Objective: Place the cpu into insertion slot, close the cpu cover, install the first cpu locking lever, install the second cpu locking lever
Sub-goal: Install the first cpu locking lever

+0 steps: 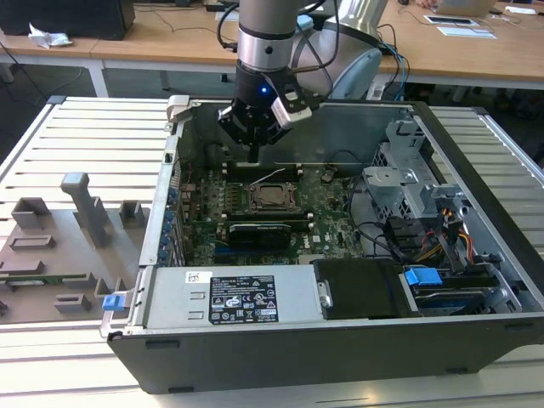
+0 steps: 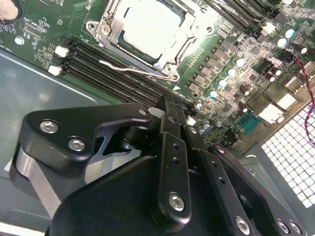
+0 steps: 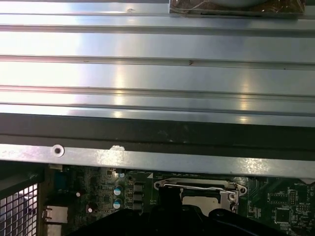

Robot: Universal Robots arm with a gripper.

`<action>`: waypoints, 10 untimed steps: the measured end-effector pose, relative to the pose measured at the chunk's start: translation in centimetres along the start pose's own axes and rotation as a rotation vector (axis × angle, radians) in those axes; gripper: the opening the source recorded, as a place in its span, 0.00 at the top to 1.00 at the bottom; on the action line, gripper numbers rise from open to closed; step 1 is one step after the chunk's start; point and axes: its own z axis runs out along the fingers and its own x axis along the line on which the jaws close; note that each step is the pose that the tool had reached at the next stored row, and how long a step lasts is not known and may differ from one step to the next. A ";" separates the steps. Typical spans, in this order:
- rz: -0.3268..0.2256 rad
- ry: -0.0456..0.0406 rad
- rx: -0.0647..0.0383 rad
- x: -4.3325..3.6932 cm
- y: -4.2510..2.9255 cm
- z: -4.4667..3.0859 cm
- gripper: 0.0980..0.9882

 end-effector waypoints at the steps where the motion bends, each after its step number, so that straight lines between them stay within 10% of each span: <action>1: 0.000 0.0002 0.000 0.00 -0.01 0.08 0.99; 10: 0.000 0.0002 0.000 -0.03 -0.01 0.70 0.99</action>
